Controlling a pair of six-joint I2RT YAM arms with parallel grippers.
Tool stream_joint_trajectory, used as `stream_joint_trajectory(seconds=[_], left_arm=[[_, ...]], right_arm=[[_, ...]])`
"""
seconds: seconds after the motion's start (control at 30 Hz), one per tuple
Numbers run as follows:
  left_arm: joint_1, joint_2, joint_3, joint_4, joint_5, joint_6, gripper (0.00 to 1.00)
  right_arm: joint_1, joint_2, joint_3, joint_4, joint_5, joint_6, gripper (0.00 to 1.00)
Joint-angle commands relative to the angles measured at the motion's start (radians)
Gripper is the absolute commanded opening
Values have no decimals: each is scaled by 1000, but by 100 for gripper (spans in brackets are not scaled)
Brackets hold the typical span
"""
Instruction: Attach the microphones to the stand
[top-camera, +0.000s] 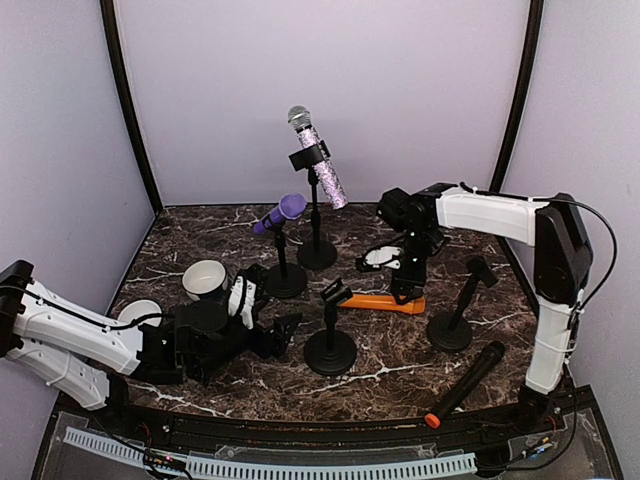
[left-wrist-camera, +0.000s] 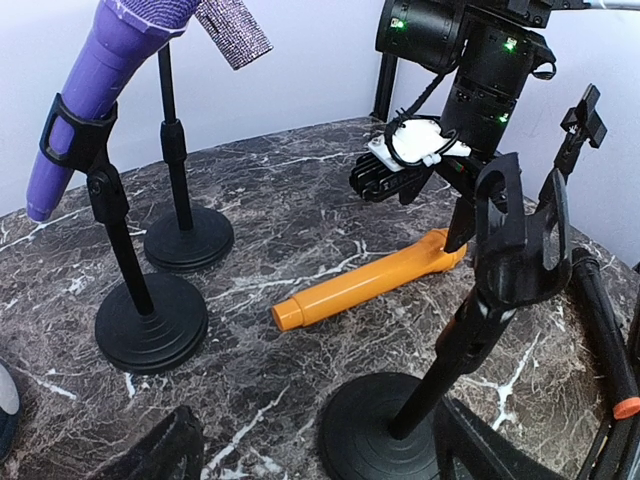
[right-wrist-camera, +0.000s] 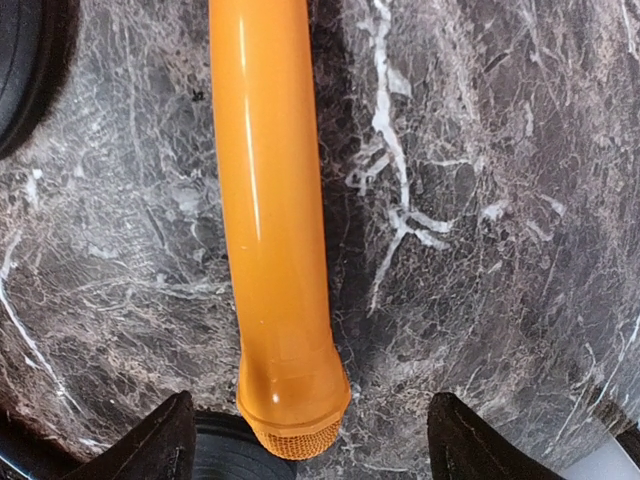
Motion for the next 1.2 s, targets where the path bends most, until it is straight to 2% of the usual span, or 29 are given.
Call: stream_joint_trajectory(seconds=[0.0, 0.3, 0.63, 0.9, 1.17], left_arm=[[-4, -35, -21, -7, -14, -12, 81], [-4, -26, -26, 9, -9, -17, 81], [-4, -24, -24, 12, -6, 0, 80], [-4, -114, 84, -192, 5, 179, 80], [-7, -151, 356, -577, 59, 472, 80]], right_arm=[[-5, 50, -25, -23, 50, -6, 78], [-7, 111, -53, 2, 74, 0, 71], [-12, 61, -10, -42, 96, 19, 38], [-23, -117, -13, -61, 78, 48, 27], [-21, -312, -15, -75, 31, 51, 23]])
